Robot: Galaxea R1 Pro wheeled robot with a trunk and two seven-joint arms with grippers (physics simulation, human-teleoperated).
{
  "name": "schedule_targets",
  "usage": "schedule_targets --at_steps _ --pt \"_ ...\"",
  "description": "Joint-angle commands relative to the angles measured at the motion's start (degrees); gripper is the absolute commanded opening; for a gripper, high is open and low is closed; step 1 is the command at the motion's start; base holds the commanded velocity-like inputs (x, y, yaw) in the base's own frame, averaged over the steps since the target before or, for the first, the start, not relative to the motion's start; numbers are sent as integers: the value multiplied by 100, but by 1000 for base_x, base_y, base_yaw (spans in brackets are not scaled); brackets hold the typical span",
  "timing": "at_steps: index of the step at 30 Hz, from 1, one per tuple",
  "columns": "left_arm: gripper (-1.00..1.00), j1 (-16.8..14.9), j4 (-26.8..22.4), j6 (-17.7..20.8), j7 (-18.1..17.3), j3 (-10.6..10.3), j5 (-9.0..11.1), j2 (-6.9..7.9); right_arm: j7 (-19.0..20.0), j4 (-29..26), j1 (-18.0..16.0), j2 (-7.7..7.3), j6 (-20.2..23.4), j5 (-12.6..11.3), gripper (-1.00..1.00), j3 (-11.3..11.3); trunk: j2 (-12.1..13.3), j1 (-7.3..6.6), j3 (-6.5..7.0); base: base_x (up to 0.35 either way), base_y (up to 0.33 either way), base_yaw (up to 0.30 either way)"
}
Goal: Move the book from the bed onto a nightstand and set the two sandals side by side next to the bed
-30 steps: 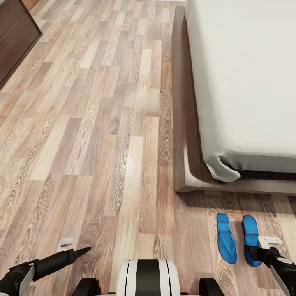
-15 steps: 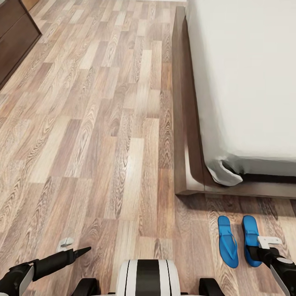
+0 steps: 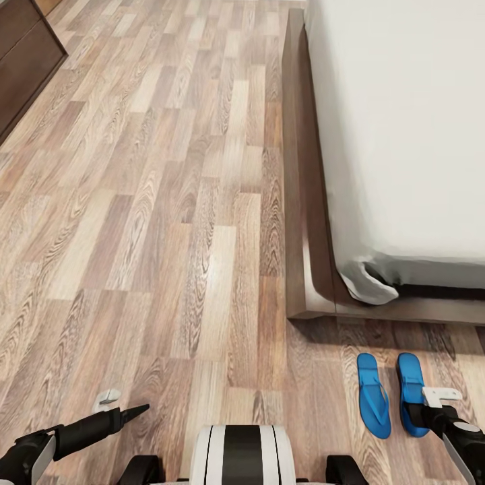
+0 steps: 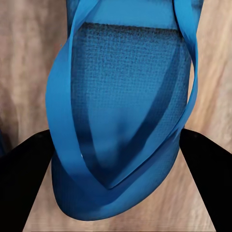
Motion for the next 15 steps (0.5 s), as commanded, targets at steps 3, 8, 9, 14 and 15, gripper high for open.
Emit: schedule_targets --at_steps 3,8,9,14,15 --pt "100 -3 -4 60 -39 44 -31 -4 46 -11 0 5 33 9 -100 -31 -5 7 -70 0 0 0" --pt "100 -3 -4 60 -40 44 -32 -4 46 -11 1 2 33 9 -100 -31 -5 7 -70 0 0 0" --pt "100 -3 -5 60 -40 44 -32 -4 46 -11 2 4 33 9 -100 -31 -5 7 -70 0 0 0" --pt "100 -3 -5 60 -40 44 -31 -4 46 -11 0 2 33 9 -100 -31 -7 9 -92 0 0 0" --pt "100 -3 -4 60 -40 44 -33 -4 46 -11 0 2 33 9 -100 -31 -8 12 -114 0 0 0"
